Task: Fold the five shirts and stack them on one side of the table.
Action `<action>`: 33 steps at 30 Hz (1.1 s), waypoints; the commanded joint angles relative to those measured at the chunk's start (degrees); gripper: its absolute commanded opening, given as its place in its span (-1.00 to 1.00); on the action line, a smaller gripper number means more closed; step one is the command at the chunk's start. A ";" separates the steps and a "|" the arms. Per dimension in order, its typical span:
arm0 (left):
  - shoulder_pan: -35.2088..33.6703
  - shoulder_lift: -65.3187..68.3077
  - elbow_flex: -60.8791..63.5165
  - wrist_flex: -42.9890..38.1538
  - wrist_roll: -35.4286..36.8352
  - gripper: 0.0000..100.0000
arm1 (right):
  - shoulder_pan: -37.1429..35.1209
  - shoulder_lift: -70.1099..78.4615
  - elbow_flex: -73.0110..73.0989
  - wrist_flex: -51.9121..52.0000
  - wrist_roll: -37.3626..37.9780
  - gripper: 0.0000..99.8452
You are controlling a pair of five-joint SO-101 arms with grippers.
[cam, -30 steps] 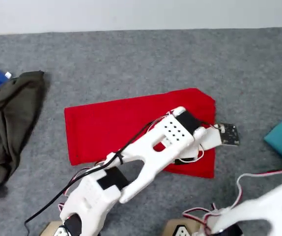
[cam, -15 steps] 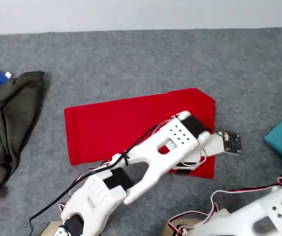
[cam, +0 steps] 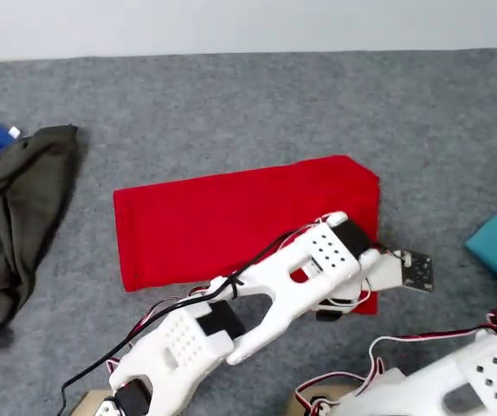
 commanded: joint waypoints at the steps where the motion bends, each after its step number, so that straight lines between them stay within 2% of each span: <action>1: -0.79 0.00 -2.95 -0.88 -0.79 -0.64 | 0.31 -1.19 -0.44 -0.57 0.53 -0.98; 11: -2.20 6.07 -11.82 1.32 -0.53 -0.67 | 0.31 -1.19 -0.44 -0.48 0.53 -0.98; 23: -1.93 18.90 -32.04 12.04 -0.44 -0.96 | 0.31 -1.19 -0.70 -0.48 0.53 -0.98; 33: -2.20 16.18 -32.92 12.04 -0.44 -0.99 | 0.31 -1.19 -0.79 -0.48 0.53 -0.98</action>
